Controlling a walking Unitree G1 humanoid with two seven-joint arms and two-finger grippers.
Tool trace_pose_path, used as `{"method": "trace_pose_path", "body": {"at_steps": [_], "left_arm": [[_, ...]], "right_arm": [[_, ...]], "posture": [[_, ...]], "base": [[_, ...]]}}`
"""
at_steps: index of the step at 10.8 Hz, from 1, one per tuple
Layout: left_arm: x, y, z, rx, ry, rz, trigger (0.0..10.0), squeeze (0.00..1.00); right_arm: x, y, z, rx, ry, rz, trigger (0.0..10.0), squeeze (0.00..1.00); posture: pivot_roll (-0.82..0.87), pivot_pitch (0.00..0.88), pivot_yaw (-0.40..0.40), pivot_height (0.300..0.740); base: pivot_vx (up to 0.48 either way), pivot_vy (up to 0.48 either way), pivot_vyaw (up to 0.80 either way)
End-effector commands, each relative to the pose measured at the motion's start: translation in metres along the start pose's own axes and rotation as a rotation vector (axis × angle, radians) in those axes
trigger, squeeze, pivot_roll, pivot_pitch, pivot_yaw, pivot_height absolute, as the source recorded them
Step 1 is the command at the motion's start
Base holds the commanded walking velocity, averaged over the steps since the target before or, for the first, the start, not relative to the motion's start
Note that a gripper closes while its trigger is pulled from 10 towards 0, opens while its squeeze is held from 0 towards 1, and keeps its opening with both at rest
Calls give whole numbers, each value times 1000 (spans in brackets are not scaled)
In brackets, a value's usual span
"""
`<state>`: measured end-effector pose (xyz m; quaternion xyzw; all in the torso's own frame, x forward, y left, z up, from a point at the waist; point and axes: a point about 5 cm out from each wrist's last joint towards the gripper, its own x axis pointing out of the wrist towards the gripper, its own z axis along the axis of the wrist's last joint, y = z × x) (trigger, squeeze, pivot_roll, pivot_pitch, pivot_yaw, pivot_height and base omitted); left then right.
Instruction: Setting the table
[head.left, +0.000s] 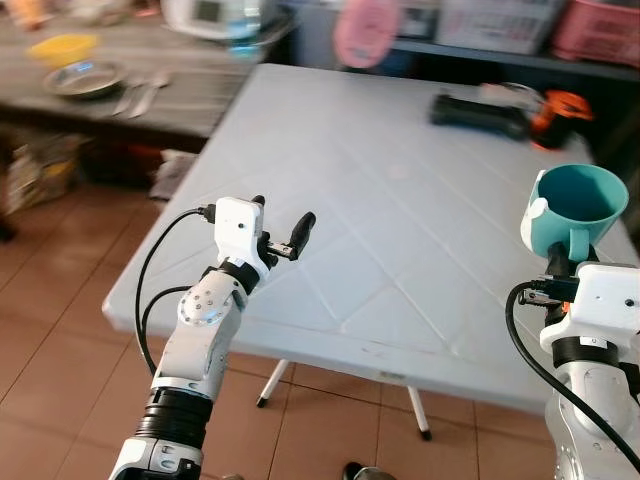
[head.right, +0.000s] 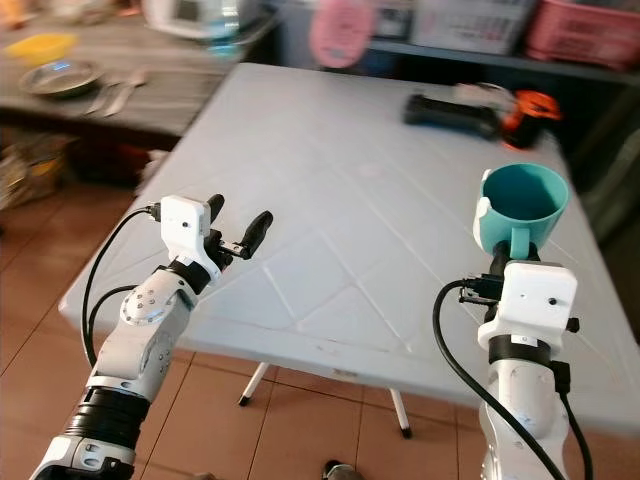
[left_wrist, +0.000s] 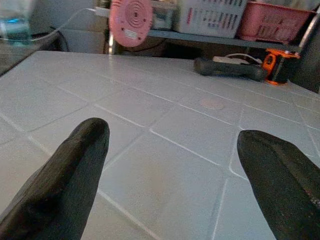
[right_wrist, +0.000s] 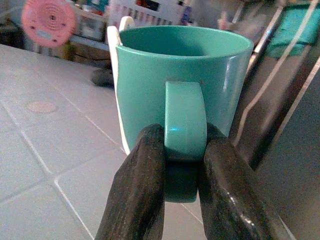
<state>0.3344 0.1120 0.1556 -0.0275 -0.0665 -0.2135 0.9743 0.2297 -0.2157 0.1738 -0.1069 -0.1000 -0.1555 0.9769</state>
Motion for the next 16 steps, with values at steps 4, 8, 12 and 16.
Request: {"method": "trace_pose_path", "body": {"at_steps": [4, 8, 12, 16], "left_arm": [[1, 1, 1, 15, 11, -9, 10000, 0], [0, 2, -1, 27, 21, -9, 10000, 0], [5, 0, 1, 46, 19, -31, 10000, 0], [5, 5, 1, 72, 23, -40, 10000, 0]], "right_arm": [[1, 4, 8, 7, -28, 12, 10000, 0], [5, 17, 11, 58, -40, 67, 10000, 0], [3, 20, 6, 69, -23, 56, 10000, 0], [3, 21, 2, 74, -12, 52, 10000, 0]], "posture": [[93, 120, -30, 740], [96, 124, -30, 740], [94, 119, -10, 740], [97, 114, -9, 740]], "base": [[0, 124, -145], [0, 322, 0], [0, 413, 0], [0, 480, 0]]}}
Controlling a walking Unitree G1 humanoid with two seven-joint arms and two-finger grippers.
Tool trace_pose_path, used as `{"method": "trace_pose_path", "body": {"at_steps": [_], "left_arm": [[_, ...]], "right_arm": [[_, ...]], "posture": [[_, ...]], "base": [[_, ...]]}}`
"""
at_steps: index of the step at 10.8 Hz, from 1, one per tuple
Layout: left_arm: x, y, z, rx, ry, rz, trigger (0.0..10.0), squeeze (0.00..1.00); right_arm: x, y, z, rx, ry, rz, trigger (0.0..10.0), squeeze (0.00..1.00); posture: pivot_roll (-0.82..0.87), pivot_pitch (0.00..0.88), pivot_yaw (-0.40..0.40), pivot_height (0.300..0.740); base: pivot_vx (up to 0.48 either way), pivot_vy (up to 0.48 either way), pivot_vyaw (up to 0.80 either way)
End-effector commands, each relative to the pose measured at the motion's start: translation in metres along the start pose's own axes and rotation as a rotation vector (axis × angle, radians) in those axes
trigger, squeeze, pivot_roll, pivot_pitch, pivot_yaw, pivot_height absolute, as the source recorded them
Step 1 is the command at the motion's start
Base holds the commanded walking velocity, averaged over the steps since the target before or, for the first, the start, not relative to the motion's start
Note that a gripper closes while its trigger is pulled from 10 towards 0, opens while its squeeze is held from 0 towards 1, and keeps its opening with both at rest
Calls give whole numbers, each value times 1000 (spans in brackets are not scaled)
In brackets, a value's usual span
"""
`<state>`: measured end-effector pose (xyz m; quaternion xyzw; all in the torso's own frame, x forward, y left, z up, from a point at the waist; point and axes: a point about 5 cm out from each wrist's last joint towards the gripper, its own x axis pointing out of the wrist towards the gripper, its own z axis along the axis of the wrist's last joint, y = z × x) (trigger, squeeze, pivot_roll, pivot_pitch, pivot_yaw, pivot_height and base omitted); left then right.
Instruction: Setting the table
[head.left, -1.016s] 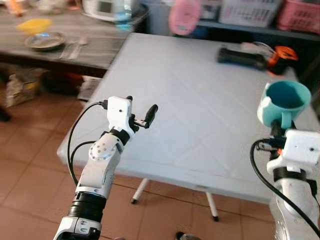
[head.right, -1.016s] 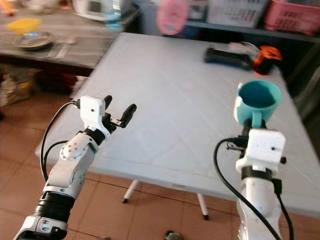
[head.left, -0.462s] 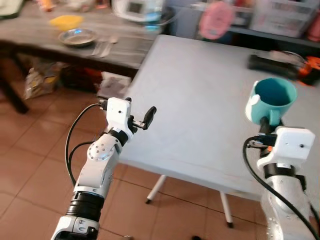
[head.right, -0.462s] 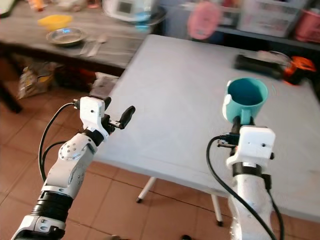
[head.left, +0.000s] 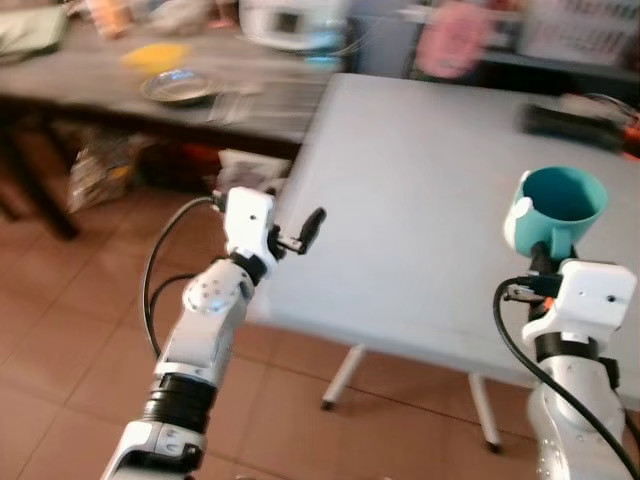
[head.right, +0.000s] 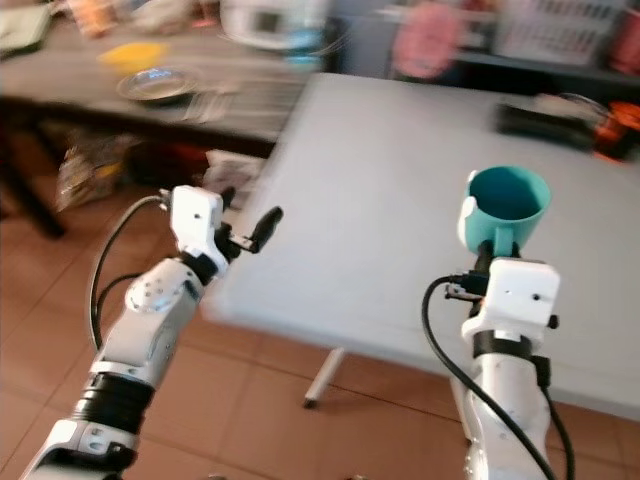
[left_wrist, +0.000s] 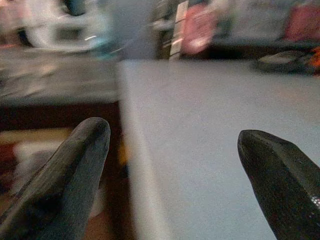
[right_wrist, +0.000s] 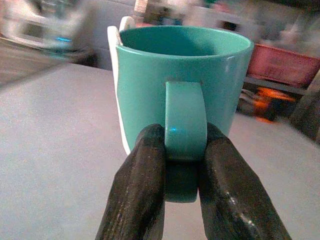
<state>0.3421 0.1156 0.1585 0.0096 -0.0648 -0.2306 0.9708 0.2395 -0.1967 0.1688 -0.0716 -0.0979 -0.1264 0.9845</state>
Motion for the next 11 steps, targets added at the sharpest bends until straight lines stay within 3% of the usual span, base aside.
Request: {"method": "trace_pose_path", "body": {"at_steps": [1, 11], "left_arm": [[0, 2, -1, 12, 6, 2, 10000, 0], [15, 0, 4, 5, -36, 26, 10000, 0]], "right_arm": [[1, -1, 4, -2, -25, 0, 10000, 0], [6, 1, 3, -15, -40, 11, 10000, 0]], "posture": [[98, 113, -9, 740], [99, 94, -22, 740]], "base": [[0, 480, 0], [0, 480, 0]]}}
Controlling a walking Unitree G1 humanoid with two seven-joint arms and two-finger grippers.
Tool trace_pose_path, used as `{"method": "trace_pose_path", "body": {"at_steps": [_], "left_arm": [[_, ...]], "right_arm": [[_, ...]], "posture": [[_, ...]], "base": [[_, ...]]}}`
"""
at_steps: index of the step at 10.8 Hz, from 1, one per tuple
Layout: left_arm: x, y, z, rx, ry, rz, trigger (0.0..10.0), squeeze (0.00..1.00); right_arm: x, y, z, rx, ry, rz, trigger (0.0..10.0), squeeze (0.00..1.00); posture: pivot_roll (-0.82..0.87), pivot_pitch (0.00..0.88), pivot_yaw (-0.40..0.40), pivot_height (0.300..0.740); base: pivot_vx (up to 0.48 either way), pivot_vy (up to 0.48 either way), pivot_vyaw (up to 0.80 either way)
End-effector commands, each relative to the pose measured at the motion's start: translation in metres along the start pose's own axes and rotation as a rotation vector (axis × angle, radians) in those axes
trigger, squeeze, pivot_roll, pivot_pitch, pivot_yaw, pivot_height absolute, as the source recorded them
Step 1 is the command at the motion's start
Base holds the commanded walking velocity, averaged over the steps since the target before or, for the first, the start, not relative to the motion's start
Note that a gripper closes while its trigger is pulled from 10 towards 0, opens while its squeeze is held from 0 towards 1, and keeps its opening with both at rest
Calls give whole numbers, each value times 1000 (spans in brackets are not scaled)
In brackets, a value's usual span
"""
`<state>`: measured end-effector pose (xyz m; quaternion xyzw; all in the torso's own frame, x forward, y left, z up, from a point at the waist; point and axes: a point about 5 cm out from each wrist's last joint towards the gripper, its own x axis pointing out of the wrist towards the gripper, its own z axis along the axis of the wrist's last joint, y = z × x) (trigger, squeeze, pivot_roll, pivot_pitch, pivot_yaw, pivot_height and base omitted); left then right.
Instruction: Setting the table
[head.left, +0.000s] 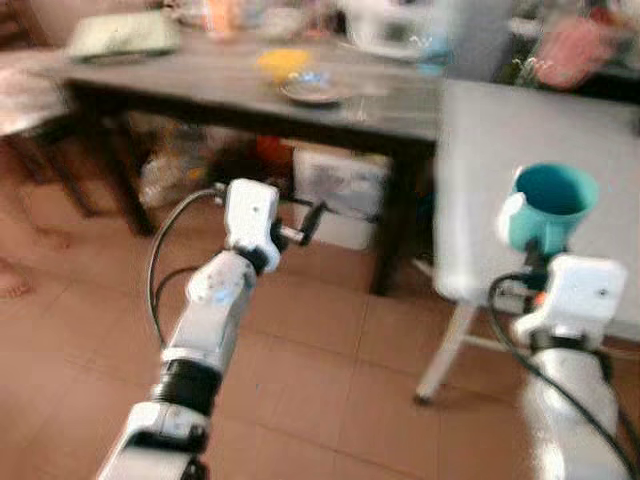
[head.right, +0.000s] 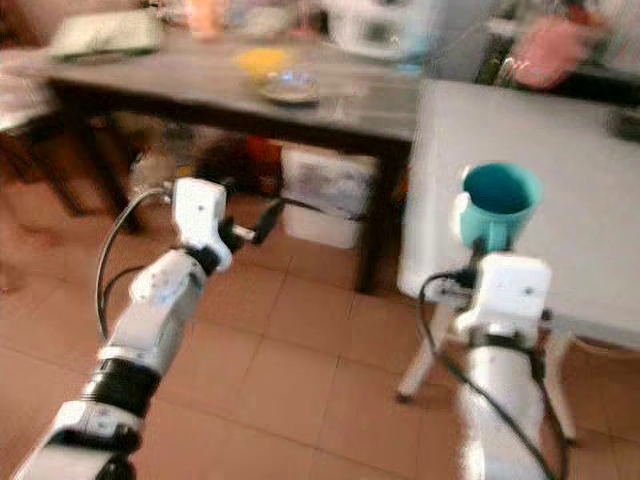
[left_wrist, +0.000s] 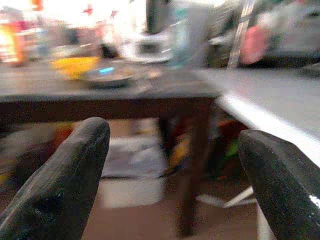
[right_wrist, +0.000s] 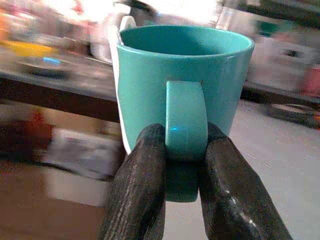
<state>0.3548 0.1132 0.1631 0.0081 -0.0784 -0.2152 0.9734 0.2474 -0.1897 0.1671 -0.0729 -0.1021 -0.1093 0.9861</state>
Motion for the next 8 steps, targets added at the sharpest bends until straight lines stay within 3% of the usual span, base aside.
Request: {"method": "trace_pose_path", "body": {"at_steps": [1, 2, 5, 8], "left_arm": [[2, -5, 1, 0, -13, -11, 10000, 0], [2, -6, 2, -12, -23, -13, 10000, 0], [1, -17, 6, -23, -64, -83, 10000, 0], [2, -22, 5, -22, -69, -108, 10000, 0]], "right_arm": [[0, -8, 5, -20, -28, -26, 10000, 0], [0, -9, 5, -22, -29, -27, 10000, 0], [0, -10, 5, -37, -32, -29, 10000, 0], [0, -12, 6, -43, -36, -33, 10000, 0]], "posture": [[98, 97, -20, 740], [98, 97, -20, 740], [95, 101, -19, 740], [91, 99, -19, 740]], "base": [[0, 480, 0], [0, 360, 0], [0, 0, 0], [351, 0, 0]]}}
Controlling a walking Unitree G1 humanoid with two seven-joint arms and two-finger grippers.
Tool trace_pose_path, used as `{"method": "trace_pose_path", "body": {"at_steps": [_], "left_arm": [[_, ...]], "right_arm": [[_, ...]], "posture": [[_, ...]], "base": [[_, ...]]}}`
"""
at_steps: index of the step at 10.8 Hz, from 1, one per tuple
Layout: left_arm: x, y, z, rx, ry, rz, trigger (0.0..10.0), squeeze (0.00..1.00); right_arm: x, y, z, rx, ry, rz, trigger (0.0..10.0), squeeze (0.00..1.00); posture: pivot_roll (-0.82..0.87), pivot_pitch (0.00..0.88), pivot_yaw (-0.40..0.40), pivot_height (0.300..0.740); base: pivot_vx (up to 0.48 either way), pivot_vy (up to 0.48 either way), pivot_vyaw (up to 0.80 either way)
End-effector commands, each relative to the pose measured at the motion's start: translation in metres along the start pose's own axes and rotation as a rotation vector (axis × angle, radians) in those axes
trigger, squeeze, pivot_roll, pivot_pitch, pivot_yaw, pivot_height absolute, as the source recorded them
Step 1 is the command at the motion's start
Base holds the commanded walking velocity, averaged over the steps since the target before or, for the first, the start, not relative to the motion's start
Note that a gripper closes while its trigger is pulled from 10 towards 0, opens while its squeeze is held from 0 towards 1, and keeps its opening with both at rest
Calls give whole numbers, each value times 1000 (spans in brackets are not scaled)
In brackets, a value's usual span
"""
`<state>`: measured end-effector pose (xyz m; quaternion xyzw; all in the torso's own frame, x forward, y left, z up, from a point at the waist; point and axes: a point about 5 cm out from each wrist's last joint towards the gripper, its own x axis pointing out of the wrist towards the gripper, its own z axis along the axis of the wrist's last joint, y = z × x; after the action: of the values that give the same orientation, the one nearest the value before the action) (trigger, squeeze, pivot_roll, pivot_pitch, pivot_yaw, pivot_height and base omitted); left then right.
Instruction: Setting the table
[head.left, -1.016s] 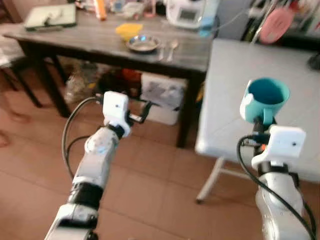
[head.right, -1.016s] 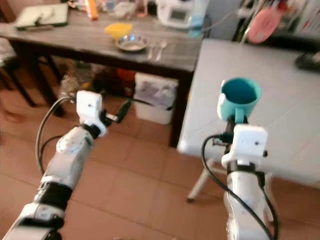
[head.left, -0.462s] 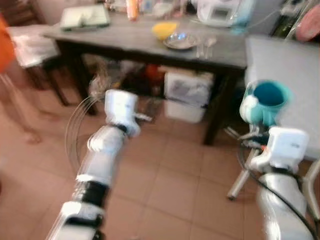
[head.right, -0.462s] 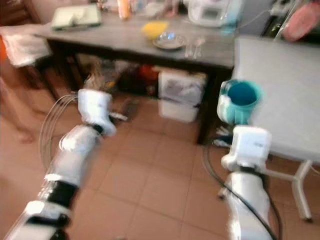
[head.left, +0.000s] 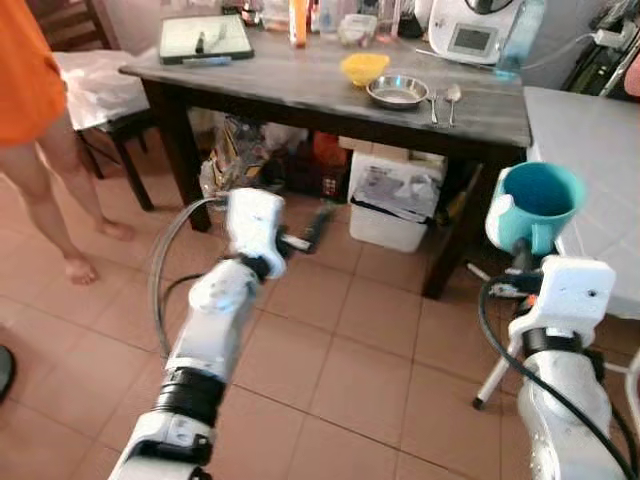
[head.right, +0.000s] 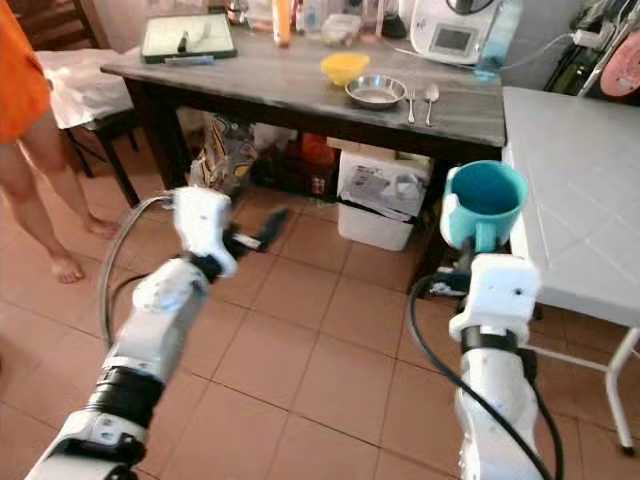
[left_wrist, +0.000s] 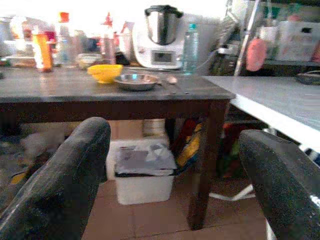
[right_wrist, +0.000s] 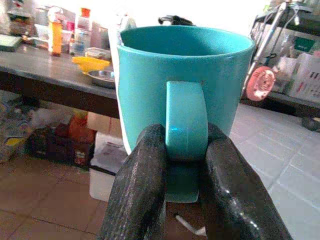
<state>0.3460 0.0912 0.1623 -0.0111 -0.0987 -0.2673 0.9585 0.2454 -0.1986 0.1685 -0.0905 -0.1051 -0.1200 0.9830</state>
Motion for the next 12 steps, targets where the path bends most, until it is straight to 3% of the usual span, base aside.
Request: {"method": "trace_pose_path", "body": {"at_steps": [1, 7, 12], "left_arm": [[1, 2, 5, 15, -17, -7, 10000, 0], [1, -2, 5, 16, -15, -23, 10000, 0], [2, -5, 5, 17, -18, -31, 10000, 0]], "right_arm": [[0, -3, 6, -6, -28, -17, 10000, 0], [-2, 0, 5, 1, -25, -11, 10000, 0], [-3, -1, 5, -4, -27, -11, 10000, 0]], "posture": [[91, 98, -17, 740], [94, 102, -10, 740], [88, 103, -11, 740]], "base": [[420, 0, 0], [425, 0, -539], [418, 0, 0]]}}
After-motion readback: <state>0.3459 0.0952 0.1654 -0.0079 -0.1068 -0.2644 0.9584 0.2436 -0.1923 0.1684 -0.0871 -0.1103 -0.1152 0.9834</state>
